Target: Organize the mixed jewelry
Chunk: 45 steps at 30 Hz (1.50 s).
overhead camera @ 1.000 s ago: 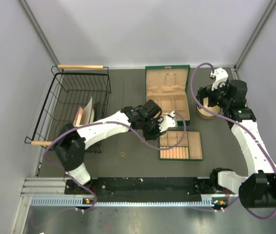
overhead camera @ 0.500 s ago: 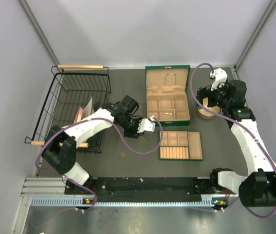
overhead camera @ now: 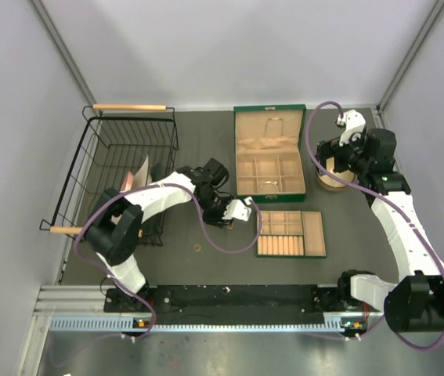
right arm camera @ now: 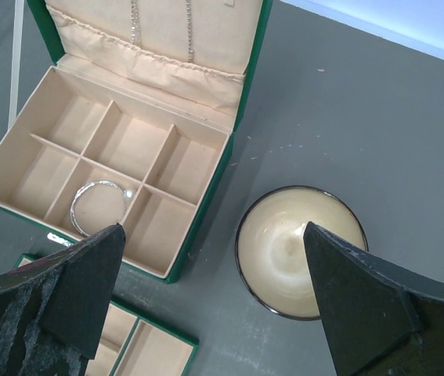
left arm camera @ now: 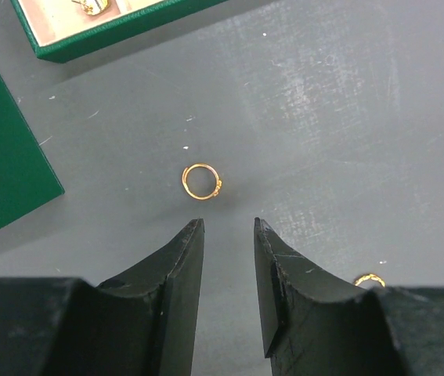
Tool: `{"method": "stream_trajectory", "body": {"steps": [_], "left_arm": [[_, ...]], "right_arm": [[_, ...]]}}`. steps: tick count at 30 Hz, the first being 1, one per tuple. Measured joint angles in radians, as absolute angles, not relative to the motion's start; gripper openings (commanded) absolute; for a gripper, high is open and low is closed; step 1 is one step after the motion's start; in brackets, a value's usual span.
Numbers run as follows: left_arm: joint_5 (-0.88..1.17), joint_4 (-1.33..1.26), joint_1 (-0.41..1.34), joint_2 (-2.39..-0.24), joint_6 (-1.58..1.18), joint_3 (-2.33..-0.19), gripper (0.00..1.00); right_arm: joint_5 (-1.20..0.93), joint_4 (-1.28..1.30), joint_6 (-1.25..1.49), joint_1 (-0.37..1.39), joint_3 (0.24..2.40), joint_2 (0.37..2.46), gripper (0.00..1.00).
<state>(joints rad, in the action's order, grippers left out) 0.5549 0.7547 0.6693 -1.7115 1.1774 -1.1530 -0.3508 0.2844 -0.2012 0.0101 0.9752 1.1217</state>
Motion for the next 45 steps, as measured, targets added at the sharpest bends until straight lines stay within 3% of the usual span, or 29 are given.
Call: {"method": "stream_trajectory", "body": {"steps": [45], "left_arm": [[0.427, 0.657, 0.762, -1.811, 1.154, -1.156, 0.31]], "right_arm": [[-0.358, 0.284, -0.209, 0.01, 0.975, 1.122, 0.99]]}}
